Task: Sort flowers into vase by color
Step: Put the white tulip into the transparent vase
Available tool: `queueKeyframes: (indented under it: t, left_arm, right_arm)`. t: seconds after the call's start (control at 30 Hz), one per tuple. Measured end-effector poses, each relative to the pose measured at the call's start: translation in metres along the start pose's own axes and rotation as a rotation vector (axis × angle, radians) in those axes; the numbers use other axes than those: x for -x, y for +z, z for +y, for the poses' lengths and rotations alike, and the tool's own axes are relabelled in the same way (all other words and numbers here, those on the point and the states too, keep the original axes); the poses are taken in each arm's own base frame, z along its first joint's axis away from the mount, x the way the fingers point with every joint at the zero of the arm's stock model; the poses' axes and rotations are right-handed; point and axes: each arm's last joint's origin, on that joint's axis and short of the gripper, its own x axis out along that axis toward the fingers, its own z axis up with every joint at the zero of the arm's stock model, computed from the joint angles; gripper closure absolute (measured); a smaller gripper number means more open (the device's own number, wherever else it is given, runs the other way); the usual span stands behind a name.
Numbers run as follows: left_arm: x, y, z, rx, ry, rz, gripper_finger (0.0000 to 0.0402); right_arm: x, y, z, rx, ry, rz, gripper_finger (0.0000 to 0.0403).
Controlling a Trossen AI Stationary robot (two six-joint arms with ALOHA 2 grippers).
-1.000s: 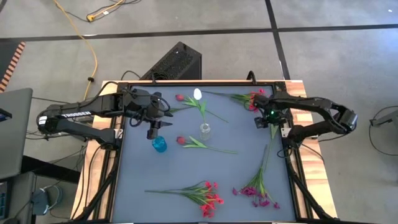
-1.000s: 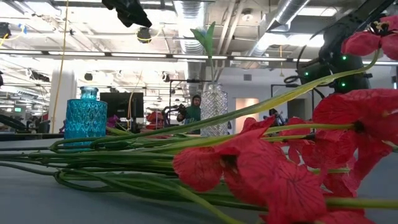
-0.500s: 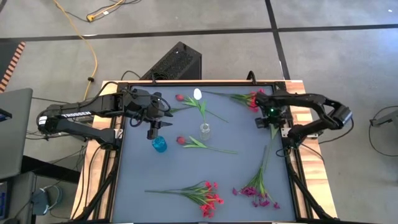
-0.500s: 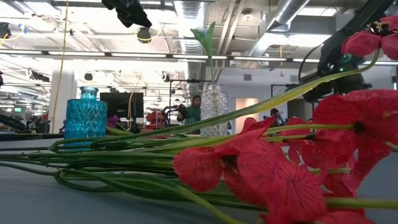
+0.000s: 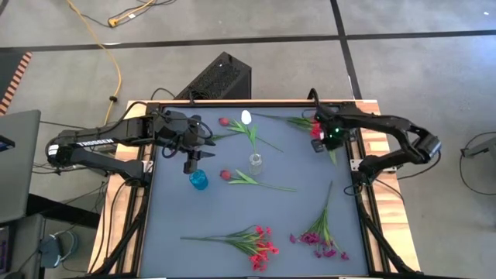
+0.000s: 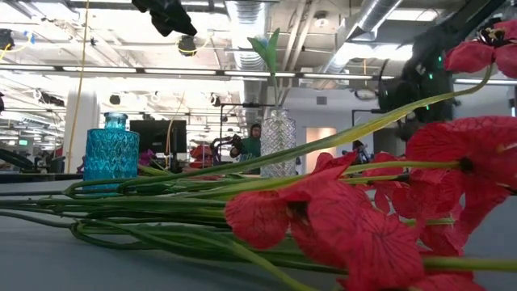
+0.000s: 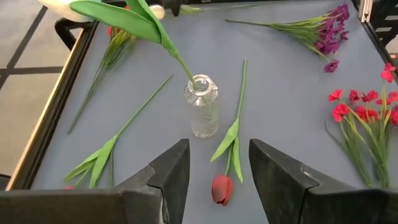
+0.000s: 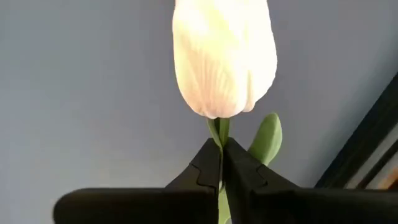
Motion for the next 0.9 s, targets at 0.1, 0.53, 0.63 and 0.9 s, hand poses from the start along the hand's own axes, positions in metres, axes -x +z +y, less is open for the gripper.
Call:
queueKeyframes:
  t: [0.1,0.53,0.63,0.9]
  left_arm:
    - [0.0,0.0,-0.001,0.019,-0.044,-0.005,0.0246]
    - [-0.016,0.004,-0.023,0.011,-0.199,-0.189,0.0246]
    - [-0.03,0.0,-0.028,0.048,-0.22,-0.289,0.0246]
    - [-0.061,-0.005,-0.038,0.137,-0.217,-0.477,0.0246]
  right_arm:
    - [0.029,0.006,0.005,0.064,0.096,-0.131,0.0366]
    - [0.163,-0.052,0.053,0.707,0.961,-0.958,0.0373]
    - [0.18,-0.075,0.068,0.847,1.123,-1.05,0.0376]
    - [0.178,-0.11,0.131,1.068,1.309,-1.106,0.0376]
